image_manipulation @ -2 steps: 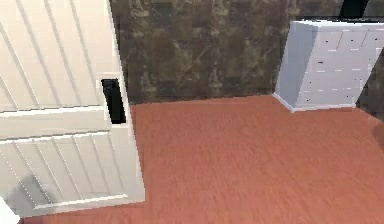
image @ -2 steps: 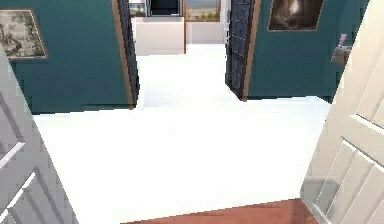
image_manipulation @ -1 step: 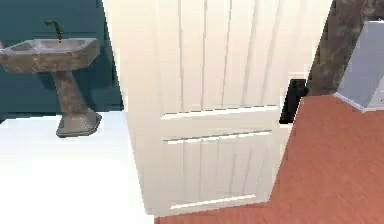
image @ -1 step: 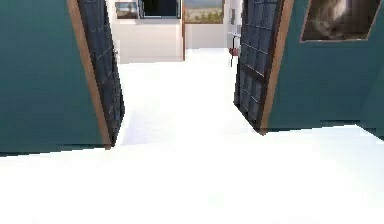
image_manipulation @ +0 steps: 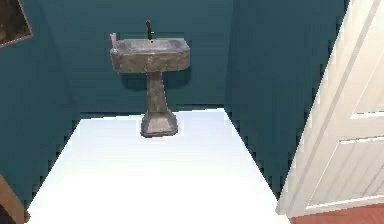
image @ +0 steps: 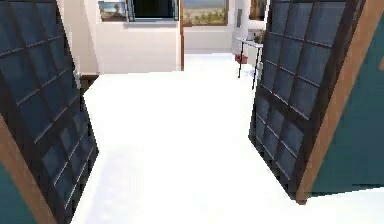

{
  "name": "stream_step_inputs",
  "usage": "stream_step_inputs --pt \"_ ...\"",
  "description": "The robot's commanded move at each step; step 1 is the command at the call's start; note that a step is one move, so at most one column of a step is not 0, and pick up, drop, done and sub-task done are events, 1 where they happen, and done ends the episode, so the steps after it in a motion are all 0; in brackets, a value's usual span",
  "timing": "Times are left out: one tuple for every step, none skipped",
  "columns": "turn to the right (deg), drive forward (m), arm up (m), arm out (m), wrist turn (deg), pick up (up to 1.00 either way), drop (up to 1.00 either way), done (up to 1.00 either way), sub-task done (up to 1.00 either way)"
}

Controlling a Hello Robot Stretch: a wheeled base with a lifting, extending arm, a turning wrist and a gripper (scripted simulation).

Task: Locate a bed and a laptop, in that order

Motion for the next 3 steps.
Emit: stream_step_inputs --pt "0.0 1.00 0.00 0.00 0.0 0.00 0.00 0.00 0.00" --pt "0.0 1.00 0.00 0.00 0.0 0.00 0.00 0.00 0.00" --pt "-3.0 0.00 0.00 0.00 0.0 0.00 0.00 0.00 0.00"
